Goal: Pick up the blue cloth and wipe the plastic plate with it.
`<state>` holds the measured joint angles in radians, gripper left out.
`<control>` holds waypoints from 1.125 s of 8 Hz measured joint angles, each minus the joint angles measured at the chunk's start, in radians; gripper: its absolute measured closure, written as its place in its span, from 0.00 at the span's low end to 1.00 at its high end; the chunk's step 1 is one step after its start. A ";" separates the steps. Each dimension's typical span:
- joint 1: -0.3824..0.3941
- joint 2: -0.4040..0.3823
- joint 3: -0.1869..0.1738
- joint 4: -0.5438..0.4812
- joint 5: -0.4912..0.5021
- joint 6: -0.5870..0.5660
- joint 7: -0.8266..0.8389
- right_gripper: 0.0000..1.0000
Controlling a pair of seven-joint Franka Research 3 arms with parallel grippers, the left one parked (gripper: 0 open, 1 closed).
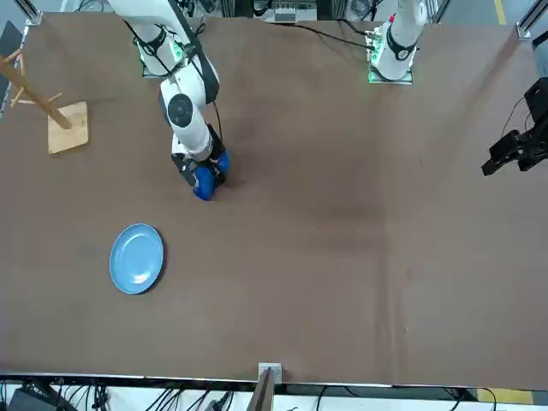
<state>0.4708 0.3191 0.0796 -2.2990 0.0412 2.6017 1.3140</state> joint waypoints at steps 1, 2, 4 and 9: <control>-0.001 0.012 -0.013 0.000 -0.001 0.000 0.001 0.00; -0.003 0.025 -0.027 0.002 -0.001 0.000 0.001 0.00; -0.008 0.039 -0.036 0.016 -0.006 0.001 0.001 0.03; -0.019 0.052 -0.038 0.052 -0.021 0.000 -0.050 0.72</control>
<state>0.4518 0.3711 0.0417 -2.2470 0.0202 2.6018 1.2642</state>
